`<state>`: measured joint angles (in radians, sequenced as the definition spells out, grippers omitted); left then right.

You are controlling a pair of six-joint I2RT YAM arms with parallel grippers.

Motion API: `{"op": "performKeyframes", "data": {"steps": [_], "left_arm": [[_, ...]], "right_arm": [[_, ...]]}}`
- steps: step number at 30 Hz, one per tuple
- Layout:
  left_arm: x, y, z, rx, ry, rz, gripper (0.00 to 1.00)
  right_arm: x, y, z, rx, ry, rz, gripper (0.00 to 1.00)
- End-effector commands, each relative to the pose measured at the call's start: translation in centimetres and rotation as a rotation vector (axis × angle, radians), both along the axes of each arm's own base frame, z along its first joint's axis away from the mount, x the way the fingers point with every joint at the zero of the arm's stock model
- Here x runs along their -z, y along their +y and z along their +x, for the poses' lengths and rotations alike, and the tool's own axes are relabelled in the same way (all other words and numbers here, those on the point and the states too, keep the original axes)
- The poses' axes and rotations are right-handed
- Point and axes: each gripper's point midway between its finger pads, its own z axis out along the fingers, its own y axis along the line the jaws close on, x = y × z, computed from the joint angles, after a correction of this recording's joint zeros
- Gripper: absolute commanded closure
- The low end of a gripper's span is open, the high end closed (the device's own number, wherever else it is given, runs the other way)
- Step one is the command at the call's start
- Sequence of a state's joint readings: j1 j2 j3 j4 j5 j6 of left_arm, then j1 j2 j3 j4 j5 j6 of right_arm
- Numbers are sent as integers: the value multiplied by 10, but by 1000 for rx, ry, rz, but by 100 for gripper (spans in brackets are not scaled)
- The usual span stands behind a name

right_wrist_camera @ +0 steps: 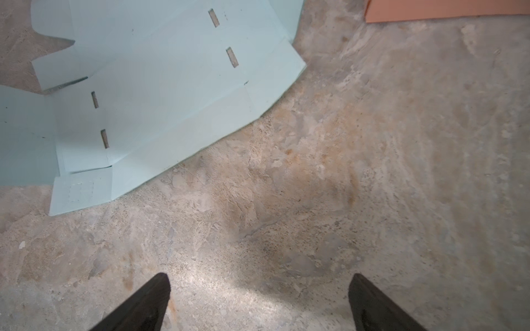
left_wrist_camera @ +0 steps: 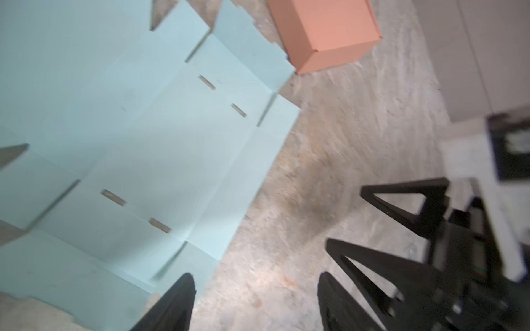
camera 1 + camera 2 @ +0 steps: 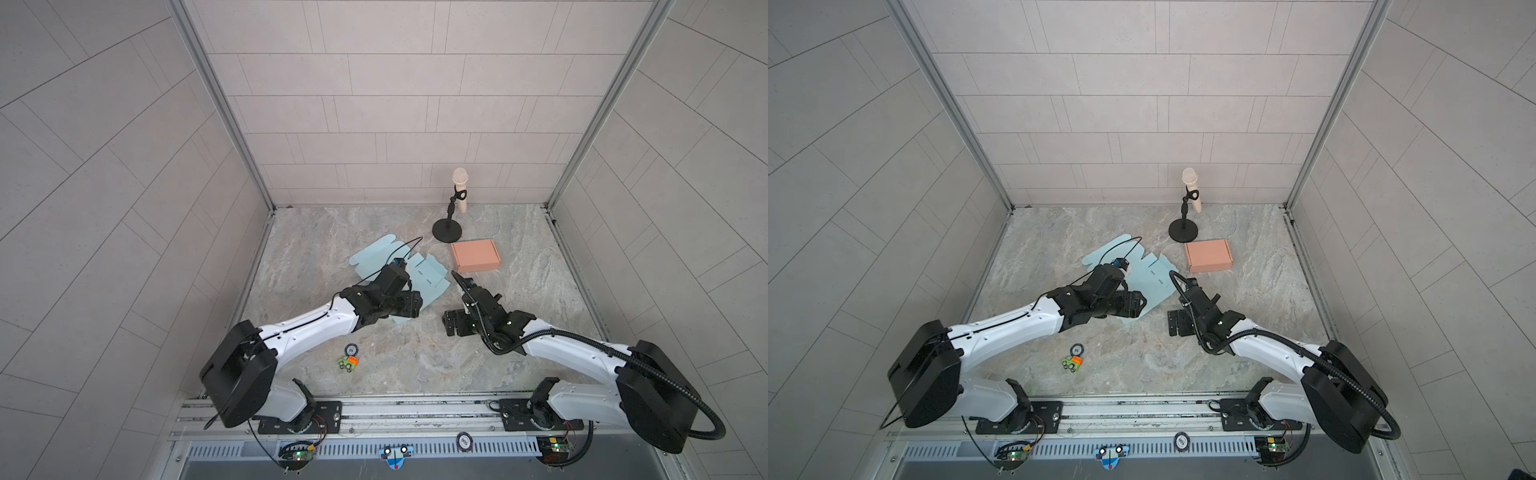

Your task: Fold the paper box

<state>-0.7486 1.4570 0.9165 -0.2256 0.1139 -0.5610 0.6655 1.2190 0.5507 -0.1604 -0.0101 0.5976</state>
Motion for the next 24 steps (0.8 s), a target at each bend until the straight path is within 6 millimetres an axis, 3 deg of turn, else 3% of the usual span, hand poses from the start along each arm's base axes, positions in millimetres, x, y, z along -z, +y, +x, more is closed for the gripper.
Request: {"op": "performKeyframes", "data": {"steps": [1,5,10,19,24], "left_arm": [[16,26,25,-16,6,110,27],[41,54,45,-102,44,147,27],[63,72,40,-127,49,225,25],[98,77,3,-124,138,171,27],[120,58,-27,-70,195,132,29]], "right_arm": [[-11,1,4,26,-29,43,0],[-13,0,4,30,-33,48,0],[-12,0,4,29,-32,42,0],[-5,5,7,18,-12,39,0],[-4,5,6,28,-11,46,0]]}}
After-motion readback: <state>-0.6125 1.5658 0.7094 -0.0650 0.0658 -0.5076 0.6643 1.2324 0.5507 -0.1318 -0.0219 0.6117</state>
